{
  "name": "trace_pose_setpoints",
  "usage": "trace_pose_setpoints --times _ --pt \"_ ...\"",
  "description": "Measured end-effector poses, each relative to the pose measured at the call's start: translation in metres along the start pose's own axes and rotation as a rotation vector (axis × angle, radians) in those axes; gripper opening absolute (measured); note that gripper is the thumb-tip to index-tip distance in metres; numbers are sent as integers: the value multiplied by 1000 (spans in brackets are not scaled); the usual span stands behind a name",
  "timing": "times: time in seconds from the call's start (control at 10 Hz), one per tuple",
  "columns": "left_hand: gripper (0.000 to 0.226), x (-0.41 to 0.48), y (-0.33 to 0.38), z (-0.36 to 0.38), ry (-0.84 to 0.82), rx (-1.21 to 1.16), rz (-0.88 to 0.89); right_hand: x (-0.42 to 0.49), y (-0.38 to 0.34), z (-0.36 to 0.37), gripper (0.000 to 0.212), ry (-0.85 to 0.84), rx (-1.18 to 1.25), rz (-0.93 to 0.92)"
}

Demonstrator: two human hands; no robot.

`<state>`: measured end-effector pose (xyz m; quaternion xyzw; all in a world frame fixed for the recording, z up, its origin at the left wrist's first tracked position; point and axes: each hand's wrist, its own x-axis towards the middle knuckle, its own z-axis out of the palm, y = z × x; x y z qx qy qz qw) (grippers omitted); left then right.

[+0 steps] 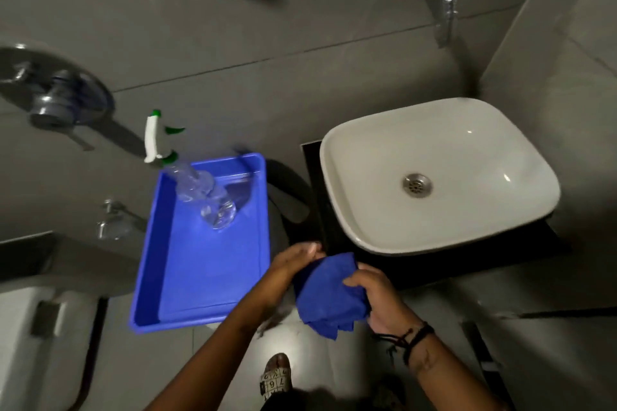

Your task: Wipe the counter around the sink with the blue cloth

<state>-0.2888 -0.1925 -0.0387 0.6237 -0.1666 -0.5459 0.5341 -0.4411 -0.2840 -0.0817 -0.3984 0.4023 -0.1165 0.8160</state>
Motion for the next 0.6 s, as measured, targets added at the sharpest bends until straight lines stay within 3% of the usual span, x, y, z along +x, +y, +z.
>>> trace_pose_setpoints --times 0.1,0.2,0.3,0.4,0.5,0.6 --pt "38 -30 -4 -99 51 -152 -77 19 6 78 36 -146 149 118" --pt "43 -34 -10 -150 177 -198 -116 40 20 127 32 -172 154 147" --pt "46 -31 -22 -199 308 -57 -123 65 41 177 21 -104 -30 145" --pt "55 -10 -47 -242 392 271 -76 98 77 218 10 100 -605 61" --pt "64 1 -57 -249 377 569 -54 105 92 236 22 261 -893 51" --pt "69 2 -55 -251 506 1009 99 99 94 248 47 456 -1287 -132"
